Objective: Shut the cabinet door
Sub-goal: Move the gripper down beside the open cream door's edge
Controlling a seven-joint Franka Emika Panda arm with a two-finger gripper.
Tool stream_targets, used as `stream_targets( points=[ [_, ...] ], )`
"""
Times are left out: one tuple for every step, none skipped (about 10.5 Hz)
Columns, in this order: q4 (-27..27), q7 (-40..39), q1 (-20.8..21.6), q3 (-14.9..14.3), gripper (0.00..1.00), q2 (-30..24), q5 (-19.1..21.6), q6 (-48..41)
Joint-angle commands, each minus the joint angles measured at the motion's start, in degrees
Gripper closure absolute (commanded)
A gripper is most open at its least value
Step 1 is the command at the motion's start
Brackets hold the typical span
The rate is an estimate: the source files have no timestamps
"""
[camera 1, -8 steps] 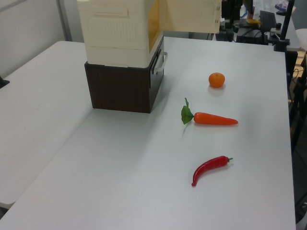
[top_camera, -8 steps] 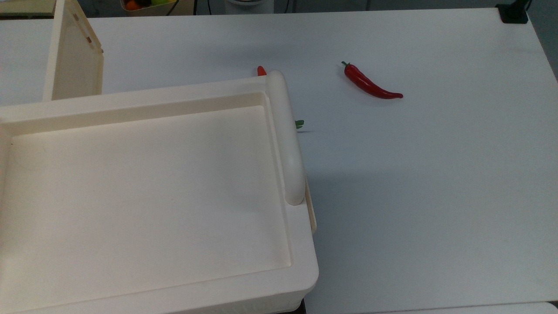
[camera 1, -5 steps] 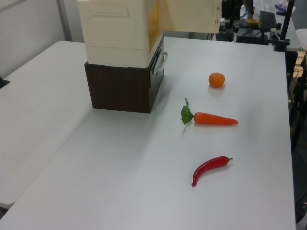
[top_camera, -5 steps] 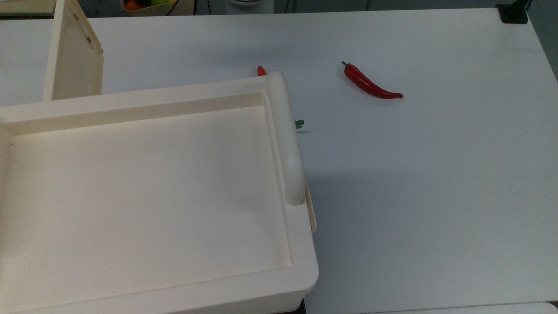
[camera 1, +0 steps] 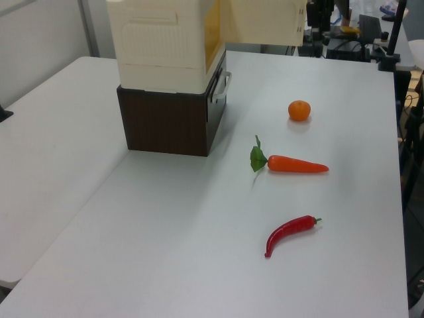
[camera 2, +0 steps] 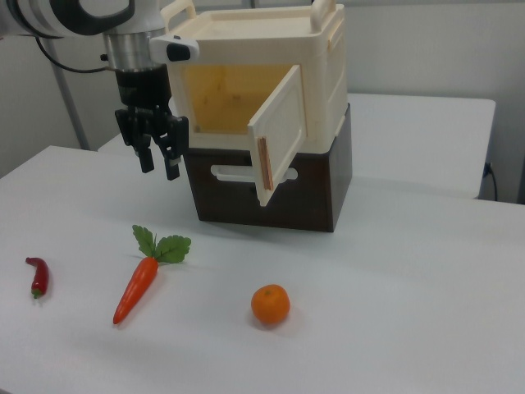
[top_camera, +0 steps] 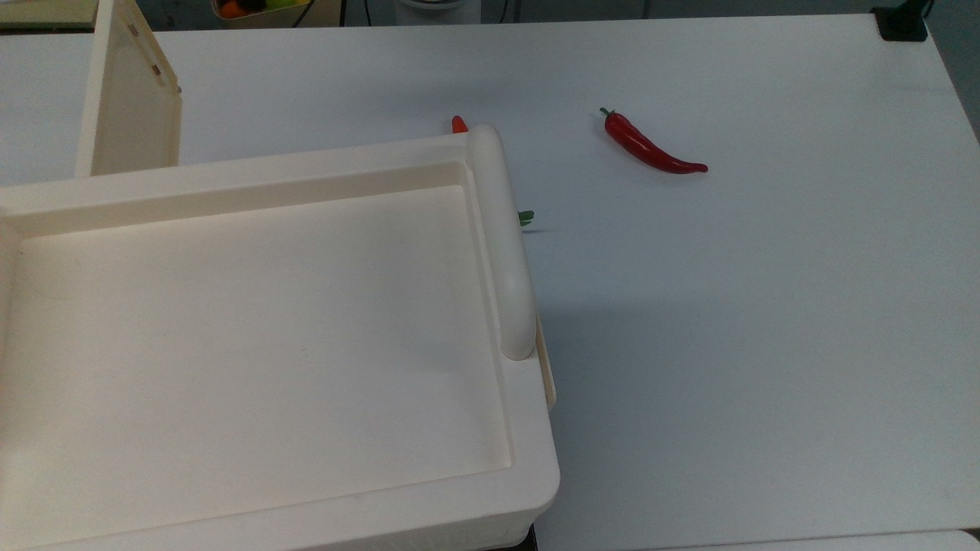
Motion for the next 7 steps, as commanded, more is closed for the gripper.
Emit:
stream_targets(
  points=[
    [-1.5,-4.5,0.5,-1.2,0.66,-2.0,-0.5,0.8],
    [-1.5,-8.1,0.6,-2.5,0.67,-2.3,-0.5,0.7],
    [-1.5,-13.0,0.5,-3.6,0.68,-3.3,-0.4,0.7],
    [-1.6,-19.8,0.5,-4.9,0.68,-3.3,-0.5,0.8],
    [-1.5,-26.8,0.2,-6.4,0.7,-2.7,-0.6,1.4],
    [-1.4,-35.4,0.3,-8.8,0.71,-2.1,-1.0,2.5],
    [-1.5,-43.6,0.3,-11.2,0.71,-2.1,-1.0,5.2]
  ],
)
